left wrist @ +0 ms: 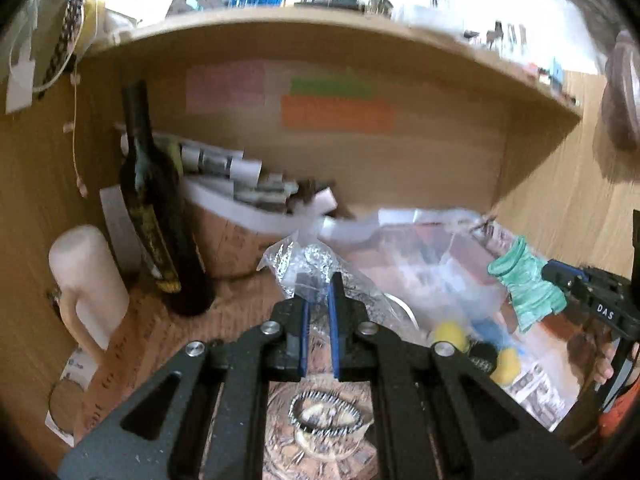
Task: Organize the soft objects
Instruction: 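Lift both held items and drop them into the clear box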
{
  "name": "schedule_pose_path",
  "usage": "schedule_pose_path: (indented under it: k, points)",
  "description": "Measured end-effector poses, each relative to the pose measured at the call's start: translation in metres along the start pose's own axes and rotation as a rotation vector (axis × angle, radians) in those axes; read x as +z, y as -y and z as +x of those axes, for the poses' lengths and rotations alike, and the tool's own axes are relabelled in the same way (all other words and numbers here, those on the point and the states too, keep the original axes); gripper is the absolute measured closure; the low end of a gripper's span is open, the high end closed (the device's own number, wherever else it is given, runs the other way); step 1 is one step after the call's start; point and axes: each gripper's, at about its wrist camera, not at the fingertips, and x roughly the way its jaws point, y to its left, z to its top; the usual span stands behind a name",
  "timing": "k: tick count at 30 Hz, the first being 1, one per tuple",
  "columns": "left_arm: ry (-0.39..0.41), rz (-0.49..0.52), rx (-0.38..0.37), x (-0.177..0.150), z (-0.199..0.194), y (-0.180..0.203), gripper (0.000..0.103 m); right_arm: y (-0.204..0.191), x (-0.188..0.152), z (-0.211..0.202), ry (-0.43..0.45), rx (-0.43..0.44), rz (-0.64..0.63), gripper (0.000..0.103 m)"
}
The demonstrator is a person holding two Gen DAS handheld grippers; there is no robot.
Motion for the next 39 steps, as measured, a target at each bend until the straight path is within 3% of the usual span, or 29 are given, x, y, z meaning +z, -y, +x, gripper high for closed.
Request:
schedule_pose_path:
  k: [9, 17, 23, 28, 39]
  points:
    - [0.049, 0.008, -0.020, 0.025, 0.017, 0.018, 0.095, 0.000, 0.032, -0.014, 0.120, -0.017, -0.013, 0.092]
    - [-0.034, 0.026, -0.034, 0.033, 0.070, 0.033, 0.095, 0.000, 0.052, 0.016, 0.122, -0.022, -0.031, 0.092]
    - [-0.175, 0.048, -0.062, 0.031, 0.118, 0.042, 0.095, -0.004, 0.055, 0.048, 0.072, -0.028, -0.052, 0.092]
    - [-0.283, 0.081, -0.046, 0.022, 0.153, 0.047, 0.095, -0.003, 0.047, 0.085, -0.030, -0.020, -0.050, 0.092]
    - [-0.350, 0.094, -0.061, 0.008, 0.168, 0.047, 0.093, 0.006, 0.027, 0.133, -0.215, -0.033, -0.026, 0.092]
